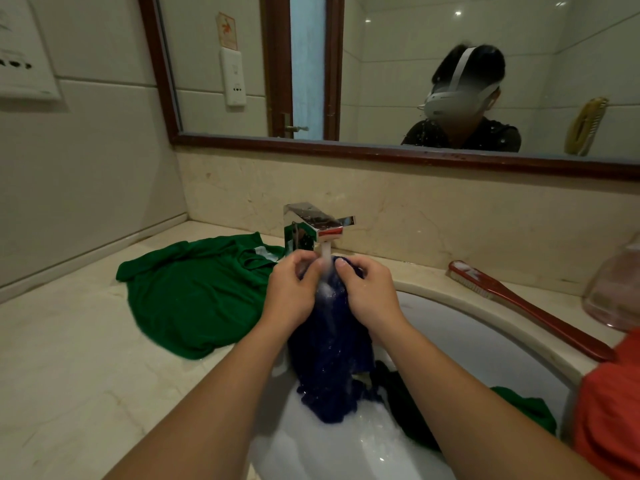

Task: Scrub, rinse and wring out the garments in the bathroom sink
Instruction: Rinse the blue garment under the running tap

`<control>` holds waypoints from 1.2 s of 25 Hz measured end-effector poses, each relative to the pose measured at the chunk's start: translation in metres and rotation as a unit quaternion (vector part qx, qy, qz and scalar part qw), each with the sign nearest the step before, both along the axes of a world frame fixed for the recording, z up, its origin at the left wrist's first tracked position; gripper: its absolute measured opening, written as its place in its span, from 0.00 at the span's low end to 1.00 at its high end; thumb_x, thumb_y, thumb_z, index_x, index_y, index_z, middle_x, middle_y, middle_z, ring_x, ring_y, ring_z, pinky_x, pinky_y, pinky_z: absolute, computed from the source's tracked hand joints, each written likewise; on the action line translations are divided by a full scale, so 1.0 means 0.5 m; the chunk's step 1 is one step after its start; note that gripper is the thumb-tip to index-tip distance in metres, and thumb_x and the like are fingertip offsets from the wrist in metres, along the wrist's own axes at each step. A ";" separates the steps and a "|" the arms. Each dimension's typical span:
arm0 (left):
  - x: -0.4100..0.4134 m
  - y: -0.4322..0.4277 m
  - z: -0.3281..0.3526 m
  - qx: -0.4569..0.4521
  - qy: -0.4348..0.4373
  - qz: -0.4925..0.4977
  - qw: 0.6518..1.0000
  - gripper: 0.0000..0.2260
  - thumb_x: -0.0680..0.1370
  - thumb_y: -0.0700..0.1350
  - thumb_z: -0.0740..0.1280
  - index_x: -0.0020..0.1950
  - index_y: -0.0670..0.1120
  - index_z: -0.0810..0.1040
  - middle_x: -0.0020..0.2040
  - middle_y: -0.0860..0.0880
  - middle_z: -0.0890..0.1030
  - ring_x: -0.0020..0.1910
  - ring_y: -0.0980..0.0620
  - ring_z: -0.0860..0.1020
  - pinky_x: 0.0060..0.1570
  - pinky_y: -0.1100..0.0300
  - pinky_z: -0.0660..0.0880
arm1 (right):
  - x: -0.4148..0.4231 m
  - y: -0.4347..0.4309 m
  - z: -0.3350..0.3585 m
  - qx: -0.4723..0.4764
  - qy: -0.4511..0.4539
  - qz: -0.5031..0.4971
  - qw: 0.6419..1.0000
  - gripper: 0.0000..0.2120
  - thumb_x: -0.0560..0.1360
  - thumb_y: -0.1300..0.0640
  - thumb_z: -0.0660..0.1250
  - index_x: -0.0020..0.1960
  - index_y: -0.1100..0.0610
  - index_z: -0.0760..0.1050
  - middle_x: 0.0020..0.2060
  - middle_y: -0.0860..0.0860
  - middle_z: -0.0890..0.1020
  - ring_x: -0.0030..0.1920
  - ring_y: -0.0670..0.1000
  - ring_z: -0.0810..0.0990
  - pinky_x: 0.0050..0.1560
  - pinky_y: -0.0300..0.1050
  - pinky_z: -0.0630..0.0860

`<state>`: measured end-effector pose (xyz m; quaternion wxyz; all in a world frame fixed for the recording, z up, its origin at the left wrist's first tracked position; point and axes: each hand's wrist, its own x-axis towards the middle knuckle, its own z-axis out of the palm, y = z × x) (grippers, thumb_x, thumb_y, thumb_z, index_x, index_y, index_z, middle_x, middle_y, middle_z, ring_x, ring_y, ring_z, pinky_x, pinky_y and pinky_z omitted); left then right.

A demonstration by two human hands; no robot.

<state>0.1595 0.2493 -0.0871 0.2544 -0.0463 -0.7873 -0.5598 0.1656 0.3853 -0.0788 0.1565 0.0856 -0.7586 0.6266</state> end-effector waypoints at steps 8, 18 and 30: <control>-0.002 -0.009 0.011 0.079 0.016 0.008 0.997 0.05 0.81 0.41 0.69 0.47 0.51 0.81 0.42 0.56 0.83 0.39 0.67 0.79 0.40 0.73 0.73 | 0.014 0.000 -0.006 0.010 -0.026 0.144 0.989 0.12 0.74 0.55 0.78 0.56 0.53 0.81 0.49 0.49 0.86 0.51 0.50 0.85 0.55 0.49 0.82; 0.019 0.001 0.003 -0.006 -0.057 -0.078 0.995 0.17 0.81 0.56 0.68 0.66 0.50 0.78 0.55 0.54 0.82 0.53 0.56 0.81 0.53 0.61 0.78 | 0.016 0.008 0.028 -0.092 -0.052 0.067 0.992 0.05 0.77 0.63 0.73 0.48 0.55 0.86 0.39 0.52 0.87 0.40 0.48 0.86 0.39 0.42 0.81; 0.031 0.002 0.022 -0.060 0.033 0.052 0.996 0.08 0.82 0.44 0.68 0.60 0.46 0.82 0.48 0.54 0.80 0.45 0.59 0.77 0.41 0.80 0.67 | -0.006 0.008 -0.006 0.050 -0.001 0.038 0.998 0.10 0.80 0.53 0.71 0.61 0.50 0.81 0.53 0.46 0.84 0.54 0.46 0.82 0.59 0.48 0.80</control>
